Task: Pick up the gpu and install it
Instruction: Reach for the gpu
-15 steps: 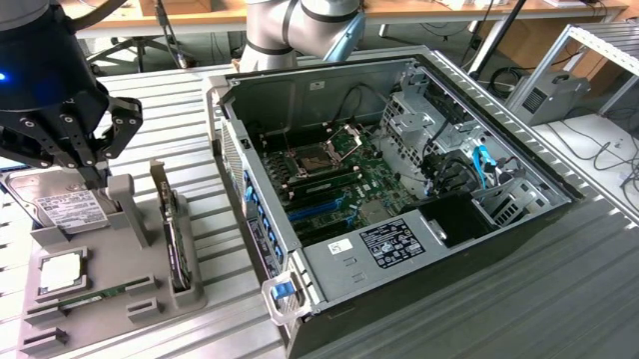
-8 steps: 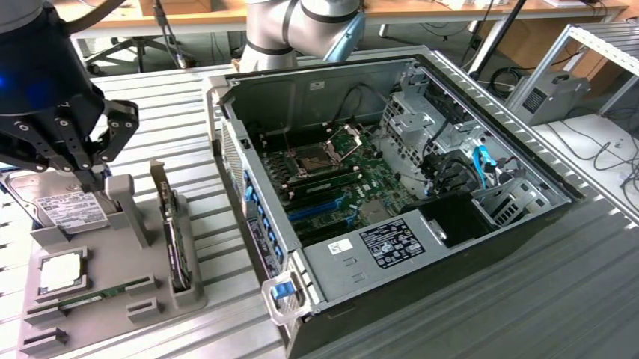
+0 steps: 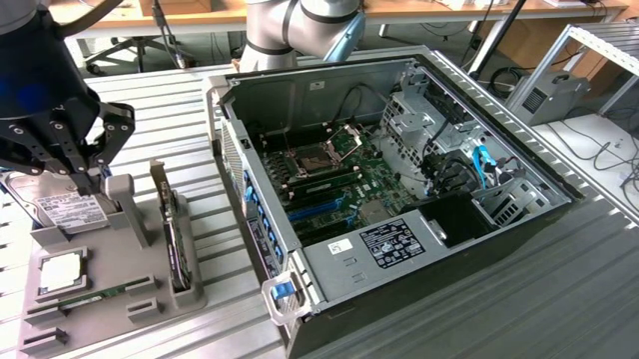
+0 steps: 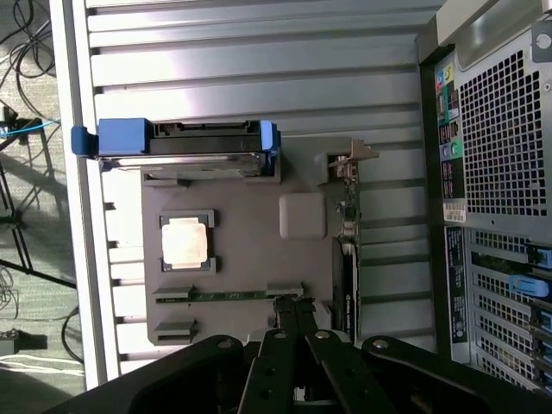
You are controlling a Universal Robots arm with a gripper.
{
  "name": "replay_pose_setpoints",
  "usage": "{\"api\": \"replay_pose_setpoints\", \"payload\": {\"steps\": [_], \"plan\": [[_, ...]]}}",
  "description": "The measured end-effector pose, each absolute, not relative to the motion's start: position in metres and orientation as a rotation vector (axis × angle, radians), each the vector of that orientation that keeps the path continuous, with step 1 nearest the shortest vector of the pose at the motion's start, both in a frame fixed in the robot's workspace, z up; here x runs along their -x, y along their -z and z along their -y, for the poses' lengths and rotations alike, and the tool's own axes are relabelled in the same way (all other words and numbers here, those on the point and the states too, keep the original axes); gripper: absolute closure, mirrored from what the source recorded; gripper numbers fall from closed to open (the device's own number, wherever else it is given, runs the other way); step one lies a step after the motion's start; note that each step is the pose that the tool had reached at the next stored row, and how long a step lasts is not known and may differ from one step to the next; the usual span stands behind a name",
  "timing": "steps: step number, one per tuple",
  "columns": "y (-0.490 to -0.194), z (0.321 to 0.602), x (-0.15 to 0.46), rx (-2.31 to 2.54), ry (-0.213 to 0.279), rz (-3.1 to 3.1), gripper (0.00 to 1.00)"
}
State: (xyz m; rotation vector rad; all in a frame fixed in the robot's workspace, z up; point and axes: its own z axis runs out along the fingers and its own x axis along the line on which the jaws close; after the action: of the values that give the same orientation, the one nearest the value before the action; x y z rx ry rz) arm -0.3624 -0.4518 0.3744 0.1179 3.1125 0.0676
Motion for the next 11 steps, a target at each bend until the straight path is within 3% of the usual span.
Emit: {"api": "replay_pose_setpoints", "payload": {"steps": [11], "plan": [[-0.3733,0.4544,0.3672,-0.118,-0.068,-3.112,0.89]]}}
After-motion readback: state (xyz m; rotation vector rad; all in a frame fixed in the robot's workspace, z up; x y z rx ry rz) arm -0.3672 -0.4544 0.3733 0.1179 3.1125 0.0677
